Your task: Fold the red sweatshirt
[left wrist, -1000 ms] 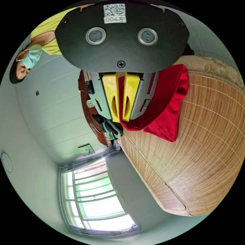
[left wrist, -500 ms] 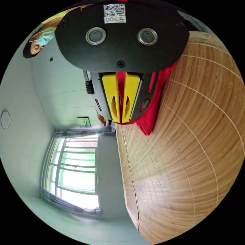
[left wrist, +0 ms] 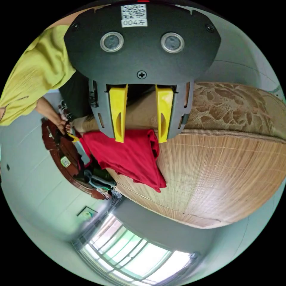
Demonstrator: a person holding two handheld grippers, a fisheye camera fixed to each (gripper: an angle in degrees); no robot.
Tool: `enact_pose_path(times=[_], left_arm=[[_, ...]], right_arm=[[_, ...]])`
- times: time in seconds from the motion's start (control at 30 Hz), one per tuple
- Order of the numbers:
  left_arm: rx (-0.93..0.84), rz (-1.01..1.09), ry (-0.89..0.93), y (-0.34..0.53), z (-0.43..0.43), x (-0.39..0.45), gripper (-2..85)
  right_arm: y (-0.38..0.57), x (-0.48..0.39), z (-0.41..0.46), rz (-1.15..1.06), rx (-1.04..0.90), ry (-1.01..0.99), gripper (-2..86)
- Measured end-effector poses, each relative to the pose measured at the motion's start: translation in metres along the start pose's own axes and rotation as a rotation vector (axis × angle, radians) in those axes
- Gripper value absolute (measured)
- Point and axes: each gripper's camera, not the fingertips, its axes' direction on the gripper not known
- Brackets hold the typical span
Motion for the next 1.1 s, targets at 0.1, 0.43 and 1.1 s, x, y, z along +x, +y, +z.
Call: enact_pose_path(times=[0.1, 0.43, 1.1], left_arm=[[-0.03, 0.038, -0.012, 0.007, 0.011, 0.02, 16.9], [-0.151, 0.136, -0.068, -0.018, 0.065, 0.049, 16.1], [-0.252, 0.043, 0.008, 0.006, -0.006, 0.071, 2.9]], right_arm=[[0.017, 0.001, 0.013, 0.0, -0.007, 0.024, 13.4], [0.009, -0.011, 0.063, 0.008, -0.069, 0.079, 11.0], [0.047, -0.045, -0.03, 0.125, -0.191, 0.007, 4.3]])
